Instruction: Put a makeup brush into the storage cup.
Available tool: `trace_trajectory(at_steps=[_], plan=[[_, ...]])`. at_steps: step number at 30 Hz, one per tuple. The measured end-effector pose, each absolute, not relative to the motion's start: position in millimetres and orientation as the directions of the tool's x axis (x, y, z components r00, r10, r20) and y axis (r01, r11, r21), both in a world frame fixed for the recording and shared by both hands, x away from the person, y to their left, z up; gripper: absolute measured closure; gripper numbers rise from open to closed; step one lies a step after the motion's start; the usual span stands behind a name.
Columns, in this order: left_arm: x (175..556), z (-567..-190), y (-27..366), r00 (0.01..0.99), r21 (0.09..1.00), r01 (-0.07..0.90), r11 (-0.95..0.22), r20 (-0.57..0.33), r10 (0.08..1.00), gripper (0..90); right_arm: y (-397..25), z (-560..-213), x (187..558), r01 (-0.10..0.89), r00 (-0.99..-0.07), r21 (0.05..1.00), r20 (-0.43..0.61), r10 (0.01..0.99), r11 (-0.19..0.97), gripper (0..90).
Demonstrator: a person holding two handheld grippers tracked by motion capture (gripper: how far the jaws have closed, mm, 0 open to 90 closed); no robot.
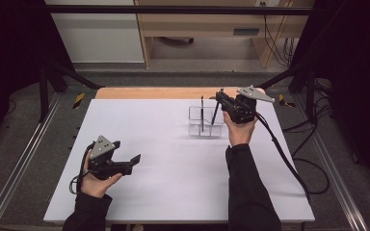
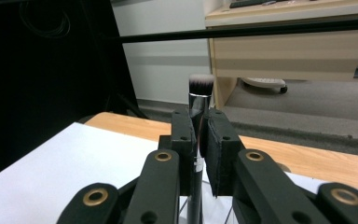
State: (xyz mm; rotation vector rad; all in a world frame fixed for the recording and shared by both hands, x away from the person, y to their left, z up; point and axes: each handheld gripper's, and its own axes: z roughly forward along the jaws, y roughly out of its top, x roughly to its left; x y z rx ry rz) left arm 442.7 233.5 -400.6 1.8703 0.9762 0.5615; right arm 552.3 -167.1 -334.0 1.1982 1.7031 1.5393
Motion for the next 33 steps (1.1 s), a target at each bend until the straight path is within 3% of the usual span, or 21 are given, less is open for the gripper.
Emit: trace_trajectory(at_steps=[33], plan=[[442.4,-400.4,233.5,0.583,0.882,0.389,-0.266,-0.012,0.813,9.7,-160.2,-344.1,585.1,0.238,-0.411,0.969,0.167,0.896,-0.071,83.3]])
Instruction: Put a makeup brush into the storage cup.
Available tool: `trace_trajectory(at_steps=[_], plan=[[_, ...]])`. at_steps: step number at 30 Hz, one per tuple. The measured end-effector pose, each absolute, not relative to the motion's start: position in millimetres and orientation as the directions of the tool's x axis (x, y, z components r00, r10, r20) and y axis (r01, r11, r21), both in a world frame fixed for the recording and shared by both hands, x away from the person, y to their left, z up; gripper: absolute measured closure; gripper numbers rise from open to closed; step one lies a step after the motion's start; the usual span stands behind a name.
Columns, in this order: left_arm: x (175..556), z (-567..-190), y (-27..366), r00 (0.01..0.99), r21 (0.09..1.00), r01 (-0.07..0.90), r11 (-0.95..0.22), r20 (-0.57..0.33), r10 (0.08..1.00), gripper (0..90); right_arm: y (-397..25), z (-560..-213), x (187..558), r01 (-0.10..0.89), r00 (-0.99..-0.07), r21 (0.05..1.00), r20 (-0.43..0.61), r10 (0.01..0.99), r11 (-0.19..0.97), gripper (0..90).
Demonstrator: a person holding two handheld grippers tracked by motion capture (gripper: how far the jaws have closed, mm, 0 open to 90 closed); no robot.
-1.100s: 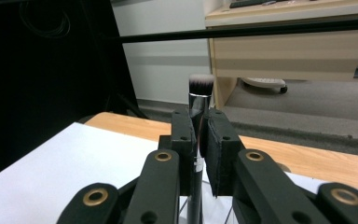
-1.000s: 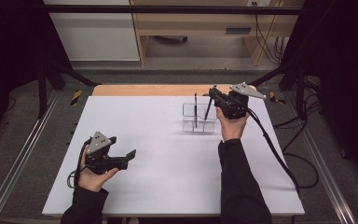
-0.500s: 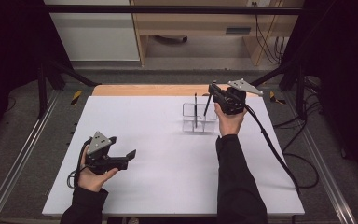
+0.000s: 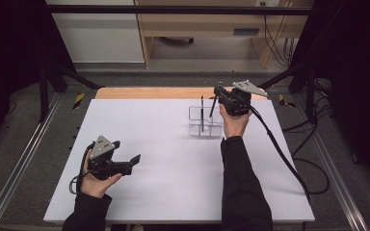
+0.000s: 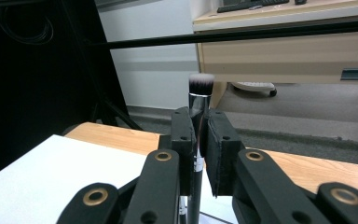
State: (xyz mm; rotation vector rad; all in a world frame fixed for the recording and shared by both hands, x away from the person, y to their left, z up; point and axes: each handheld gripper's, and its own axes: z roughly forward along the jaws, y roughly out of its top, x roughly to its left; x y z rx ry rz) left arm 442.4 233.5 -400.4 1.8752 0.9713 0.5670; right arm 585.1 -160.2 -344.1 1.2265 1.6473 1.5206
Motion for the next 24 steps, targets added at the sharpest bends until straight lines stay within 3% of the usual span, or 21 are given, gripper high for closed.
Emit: trace_trajectory(at_steps=[24], plan=[[441.8,-399.5,234.6,0.582,0.884,0.387,-0.262,-0.014,0.813,9.7,-139.1,-369.7,592.2,0.281,-0.425,0.96,0.142,0.894,-0.018,83.3]])
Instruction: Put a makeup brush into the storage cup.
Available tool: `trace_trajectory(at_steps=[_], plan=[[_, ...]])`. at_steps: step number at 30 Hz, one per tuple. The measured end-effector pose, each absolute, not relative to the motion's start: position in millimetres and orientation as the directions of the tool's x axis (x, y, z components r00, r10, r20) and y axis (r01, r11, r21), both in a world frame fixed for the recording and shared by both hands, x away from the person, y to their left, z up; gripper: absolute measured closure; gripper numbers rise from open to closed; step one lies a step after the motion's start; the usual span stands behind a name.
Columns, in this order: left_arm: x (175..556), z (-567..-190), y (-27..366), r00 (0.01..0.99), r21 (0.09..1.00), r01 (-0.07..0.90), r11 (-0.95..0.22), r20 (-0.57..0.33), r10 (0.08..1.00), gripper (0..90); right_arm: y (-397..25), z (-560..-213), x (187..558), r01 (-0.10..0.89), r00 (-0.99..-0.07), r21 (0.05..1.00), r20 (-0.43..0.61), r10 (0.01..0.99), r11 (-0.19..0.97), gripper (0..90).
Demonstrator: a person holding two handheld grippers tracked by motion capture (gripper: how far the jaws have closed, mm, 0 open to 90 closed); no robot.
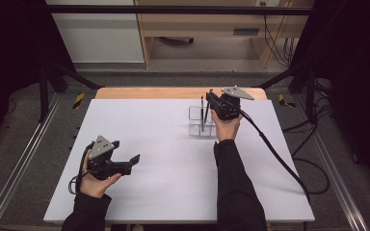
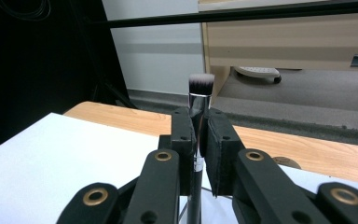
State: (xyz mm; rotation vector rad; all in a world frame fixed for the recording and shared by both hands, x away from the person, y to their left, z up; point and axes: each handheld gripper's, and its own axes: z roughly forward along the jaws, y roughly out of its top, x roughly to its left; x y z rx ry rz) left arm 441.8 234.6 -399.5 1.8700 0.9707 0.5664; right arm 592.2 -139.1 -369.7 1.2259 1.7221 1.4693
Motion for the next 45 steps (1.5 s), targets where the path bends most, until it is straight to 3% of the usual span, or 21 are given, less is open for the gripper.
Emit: trace_trajectory(at_steps=[45], plan=[[442.2,-400.9,233.8,0.581,0.881,0.392,-0.267,-0.012,0.814,9.7,-140.6,-411.6,584.9,0.402,-0.422,0.914,0.145,0.895,0.041,82.1]])
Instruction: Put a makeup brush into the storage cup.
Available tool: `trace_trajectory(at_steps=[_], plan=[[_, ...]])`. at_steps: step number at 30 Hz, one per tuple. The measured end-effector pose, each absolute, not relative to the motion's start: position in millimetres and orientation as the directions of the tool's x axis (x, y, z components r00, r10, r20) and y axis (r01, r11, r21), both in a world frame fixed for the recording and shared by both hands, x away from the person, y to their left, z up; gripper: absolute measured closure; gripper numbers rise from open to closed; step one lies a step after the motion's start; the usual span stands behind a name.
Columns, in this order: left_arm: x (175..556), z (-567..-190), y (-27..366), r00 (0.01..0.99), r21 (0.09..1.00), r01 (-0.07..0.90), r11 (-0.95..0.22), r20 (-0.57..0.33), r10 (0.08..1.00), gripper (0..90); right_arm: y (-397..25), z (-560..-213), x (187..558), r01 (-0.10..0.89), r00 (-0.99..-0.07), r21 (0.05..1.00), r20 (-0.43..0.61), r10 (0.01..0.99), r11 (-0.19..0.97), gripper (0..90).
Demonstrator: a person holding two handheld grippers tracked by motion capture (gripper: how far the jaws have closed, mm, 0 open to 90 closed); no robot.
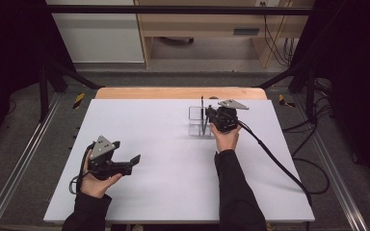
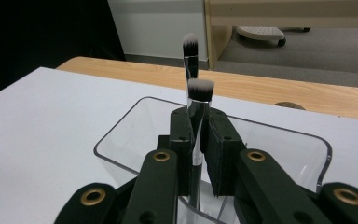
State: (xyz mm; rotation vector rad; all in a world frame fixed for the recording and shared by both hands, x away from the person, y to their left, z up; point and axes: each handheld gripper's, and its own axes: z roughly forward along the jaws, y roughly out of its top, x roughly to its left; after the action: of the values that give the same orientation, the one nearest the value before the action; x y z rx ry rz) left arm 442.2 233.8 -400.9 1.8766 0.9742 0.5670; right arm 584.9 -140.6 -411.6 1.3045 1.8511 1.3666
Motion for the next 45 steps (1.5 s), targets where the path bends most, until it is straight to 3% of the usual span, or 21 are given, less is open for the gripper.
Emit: trace_trajectory(at_steps=[10,18,30,45], plan=[[442.8,-401.6,234.0,0.578,0.88,0.394,-0.265,-0.013,0.816,9.8,-151.1,-405.4,567.6,0.393,-0.433,0.919,0.16,0.887,0.026,68.9],[442.9,-402.2,233.9,0.578,0.88,0.395,-0.265,-0.013,0.816,9.7,-157.4,-397.3,542.4,0.382,-0.477,0.921,0.131,0.869,0.071,48.8],[443.1,-402.9,235.8,0.581,0.884,0.389,-0.261,-0.015,0.814,9.6,-171.3,-394.4,504.6,0.358,-0.551,0.928,0.124,0.825,0.1,33.1],[443.0,-408.4,235.8,0.581,0.879,0.395,-0.267,-0.013,0.814,8.7,-191.2,-397.3,467.5,0.342,-0.571,0.93,0.094,0.815,0.133,13.8]])
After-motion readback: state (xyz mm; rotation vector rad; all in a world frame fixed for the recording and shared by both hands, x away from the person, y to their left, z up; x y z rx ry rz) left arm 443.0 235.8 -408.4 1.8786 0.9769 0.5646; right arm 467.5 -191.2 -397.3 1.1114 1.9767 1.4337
